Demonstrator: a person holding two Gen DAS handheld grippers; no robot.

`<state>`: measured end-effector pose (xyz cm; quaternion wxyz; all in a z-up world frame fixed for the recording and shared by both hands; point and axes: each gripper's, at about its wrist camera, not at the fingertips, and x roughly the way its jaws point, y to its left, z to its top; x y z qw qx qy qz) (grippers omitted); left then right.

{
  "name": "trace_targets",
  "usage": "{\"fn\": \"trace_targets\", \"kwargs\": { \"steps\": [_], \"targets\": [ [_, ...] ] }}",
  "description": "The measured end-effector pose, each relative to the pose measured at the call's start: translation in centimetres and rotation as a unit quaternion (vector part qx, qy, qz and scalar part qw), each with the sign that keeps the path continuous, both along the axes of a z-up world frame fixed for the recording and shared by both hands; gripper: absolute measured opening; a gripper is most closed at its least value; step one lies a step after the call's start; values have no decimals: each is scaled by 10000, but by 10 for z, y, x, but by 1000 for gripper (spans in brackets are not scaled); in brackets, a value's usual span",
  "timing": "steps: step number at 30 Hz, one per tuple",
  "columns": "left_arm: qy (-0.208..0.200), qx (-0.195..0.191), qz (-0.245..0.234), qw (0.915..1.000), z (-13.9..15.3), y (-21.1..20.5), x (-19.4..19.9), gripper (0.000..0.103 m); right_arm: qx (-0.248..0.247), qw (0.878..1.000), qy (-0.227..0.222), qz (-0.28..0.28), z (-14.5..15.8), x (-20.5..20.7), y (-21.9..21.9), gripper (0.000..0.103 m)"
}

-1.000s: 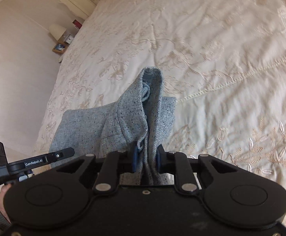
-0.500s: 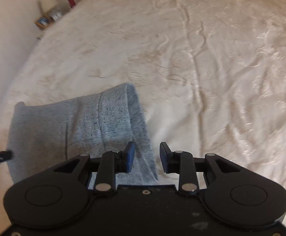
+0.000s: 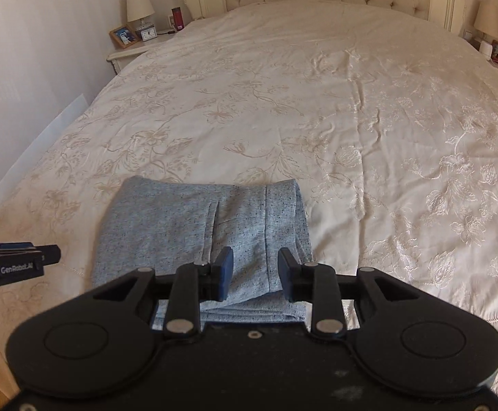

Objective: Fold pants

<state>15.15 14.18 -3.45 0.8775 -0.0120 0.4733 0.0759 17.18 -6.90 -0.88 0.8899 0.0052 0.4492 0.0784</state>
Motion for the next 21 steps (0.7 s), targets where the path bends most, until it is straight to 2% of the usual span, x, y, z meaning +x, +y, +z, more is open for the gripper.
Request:
{"fn": "trace_targets", "kwargs": {
  "steps": [5, 12, 21],
  "targets": [
    [-46, -39, -17, 10000, 22, -25, -26, 52, 100, 9998, -81, 123, 25, -35, -2, 31],
    [-102, -85, 54, 9999, 35, -44, -58, 52, 60, 9996, -227, 137, 48, -72, -14, 31],
    [-116, -54, 113, 9999, 43, -54, -76, 52, 23, 9986, -425, 327, 61, -93, -18, 31]
  ]
}}
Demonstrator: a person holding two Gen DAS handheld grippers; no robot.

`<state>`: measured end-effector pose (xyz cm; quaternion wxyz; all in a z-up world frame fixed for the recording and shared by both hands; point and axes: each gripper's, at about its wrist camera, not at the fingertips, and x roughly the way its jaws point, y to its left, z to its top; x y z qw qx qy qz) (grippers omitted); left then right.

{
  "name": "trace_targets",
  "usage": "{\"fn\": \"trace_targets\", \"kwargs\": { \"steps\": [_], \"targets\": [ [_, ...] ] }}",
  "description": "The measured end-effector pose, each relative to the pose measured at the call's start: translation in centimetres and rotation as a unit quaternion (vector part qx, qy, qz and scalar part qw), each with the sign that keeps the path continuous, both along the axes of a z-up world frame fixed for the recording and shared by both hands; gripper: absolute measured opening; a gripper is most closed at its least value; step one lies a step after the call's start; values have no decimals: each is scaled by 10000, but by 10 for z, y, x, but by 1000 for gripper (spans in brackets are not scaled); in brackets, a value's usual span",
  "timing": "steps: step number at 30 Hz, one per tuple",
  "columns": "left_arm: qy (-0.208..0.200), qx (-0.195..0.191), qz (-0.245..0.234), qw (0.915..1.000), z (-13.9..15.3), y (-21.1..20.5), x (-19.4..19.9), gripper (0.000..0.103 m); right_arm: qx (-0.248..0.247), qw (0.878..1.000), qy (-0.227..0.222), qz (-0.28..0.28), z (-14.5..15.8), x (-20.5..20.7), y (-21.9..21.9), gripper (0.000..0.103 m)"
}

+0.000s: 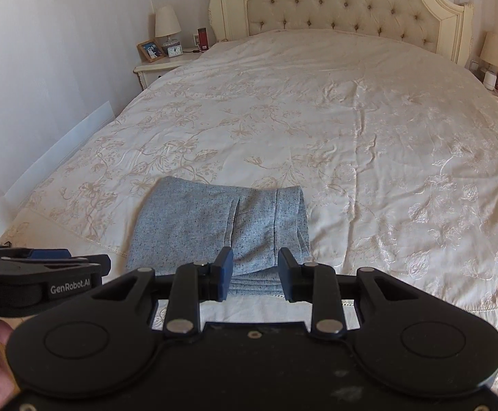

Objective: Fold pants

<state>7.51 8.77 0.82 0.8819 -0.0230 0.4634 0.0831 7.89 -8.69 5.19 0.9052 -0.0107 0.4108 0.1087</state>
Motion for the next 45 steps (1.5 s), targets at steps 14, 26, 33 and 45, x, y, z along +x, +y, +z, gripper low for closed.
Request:
{"fn": "trace_targets", "kwargs": {
  "steps": [14, 26, 33, 45],
  "targets": [
    [-3, 67, 41, 10000, 3, -4, -12, 52, 56, 9997, 197, -118, -3, -6, -4, 31],
    [11, 136, 62, 9999, 2, -4, -13, 52, 63, 9995, 292, -144, -6, -4, -2, 31],
    [9, 179, 63, 9998, 2, -5, -13, 52, 75, 9994, 307, -111, -8, -2, -1, 31],
    [23, 177, 14, 9998, 1, -7, -12, 52, 92, 9993, 359, -76, -13, -1, -2, 31]
  ]
}}
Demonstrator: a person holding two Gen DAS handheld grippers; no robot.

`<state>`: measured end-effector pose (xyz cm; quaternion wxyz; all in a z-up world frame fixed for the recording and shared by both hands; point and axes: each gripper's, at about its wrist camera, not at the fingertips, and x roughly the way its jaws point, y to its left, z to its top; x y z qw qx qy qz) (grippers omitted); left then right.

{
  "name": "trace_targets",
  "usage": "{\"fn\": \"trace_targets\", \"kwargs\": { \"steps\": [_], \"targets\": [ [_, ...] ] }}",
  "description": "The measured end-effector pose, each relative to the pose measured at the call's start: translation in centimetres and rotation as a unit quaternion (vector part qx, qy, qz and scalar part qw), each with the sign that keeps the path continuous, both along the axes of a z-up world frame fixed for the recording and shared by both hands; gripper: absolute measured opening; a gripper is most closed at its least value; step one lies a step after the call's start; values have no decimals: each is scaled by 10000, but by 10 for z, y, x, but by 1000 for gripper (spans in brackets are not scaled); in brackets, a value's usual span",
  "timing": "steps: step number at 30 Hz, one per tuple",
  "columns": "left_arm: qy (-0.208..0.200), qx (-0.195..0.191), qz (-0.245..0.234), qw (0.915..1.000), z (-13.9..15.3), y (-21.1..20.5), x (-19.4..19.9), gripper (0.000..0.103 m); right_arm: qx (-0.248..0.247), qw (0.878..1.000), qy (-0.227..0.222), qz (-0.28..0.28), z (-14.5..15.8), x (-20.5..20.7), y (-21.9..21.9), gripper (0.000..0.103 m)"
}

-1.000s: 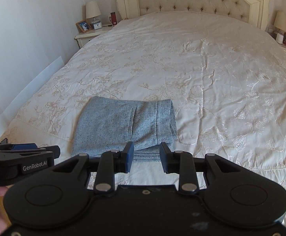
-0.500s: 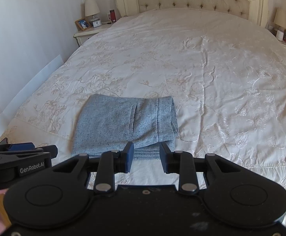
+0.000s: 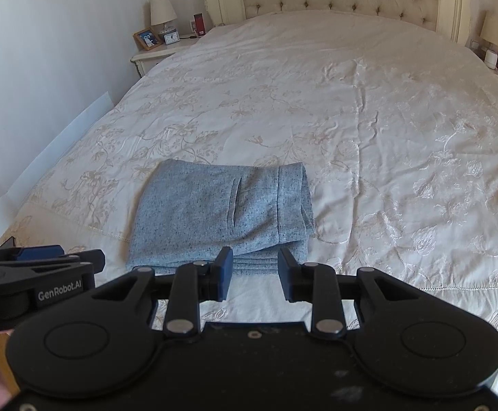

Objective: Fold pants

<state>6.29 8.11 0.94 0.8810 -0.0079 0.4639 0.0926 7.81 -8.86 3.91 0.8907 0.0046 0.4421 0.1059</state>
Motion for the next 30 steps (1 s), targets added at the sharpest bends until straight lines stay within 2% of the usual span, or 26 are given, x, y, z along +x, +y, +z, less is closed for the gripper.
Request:
{"fn": "trace_targets", "kwargs": {
  "steps": [30],
  "targets": [
    [-63, -21, 60, 10000, 1, -6, -5, 52, 90, 9999, -31, 70, 0, -1, -6, 31]
  ]
}}
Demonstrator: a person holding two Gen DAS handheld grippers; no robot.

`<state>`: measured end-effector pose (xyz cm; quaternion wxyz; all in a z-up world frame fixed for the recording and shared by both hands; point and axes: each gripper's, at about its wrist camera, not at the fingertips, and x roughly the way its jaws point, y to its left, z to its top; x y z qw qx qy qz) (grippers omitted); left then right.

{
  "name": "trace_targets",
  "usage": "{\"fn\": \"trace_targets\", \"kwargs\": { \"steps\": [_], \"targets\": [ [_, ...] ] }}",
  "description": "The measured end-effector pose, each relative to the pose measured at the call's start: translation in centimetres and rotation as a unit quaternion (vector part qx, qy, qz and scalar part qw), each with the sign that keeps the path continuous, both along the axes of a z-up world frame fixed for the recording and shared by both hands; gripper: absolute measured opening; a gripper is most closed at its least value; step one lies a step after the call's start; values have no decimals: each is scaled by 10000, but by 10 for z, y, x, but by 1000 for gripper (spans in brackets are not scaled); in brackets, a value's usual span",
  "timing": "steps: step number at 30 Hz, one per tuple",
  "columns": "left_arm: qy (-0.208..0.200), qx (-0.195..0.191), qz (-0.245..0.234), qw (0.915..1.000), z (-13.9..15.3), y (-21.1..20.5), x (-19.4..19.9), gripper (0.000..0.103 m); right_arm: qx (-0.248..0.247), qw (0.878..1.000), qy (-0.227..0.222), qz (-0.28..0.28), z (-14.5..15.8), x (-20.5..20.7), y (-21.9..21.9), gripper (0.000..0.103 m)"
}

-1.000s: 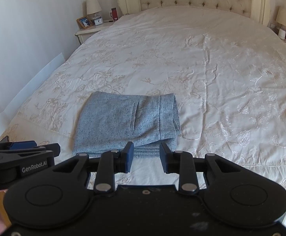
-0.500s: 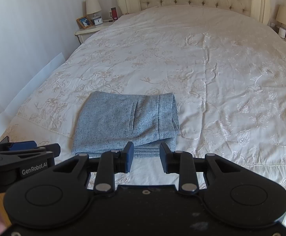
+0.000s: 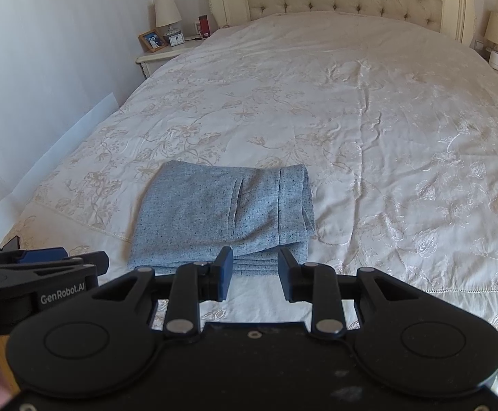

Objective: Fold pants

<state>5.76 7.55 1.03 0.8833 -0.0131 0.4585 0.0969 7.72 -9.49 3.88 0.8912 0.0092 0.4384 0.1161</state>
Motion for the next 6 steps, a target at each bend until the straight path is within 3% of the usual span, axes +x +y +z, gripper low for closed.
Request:
{"fn": "trace_targets", "kwargs": {
  "steps": [6],
  "targets": [
    [-34, 17, 26, 10000, 0, -4, -1, 52, 14, 10000, -8, 27, 1, -1, -1, 31]
  ]
}}
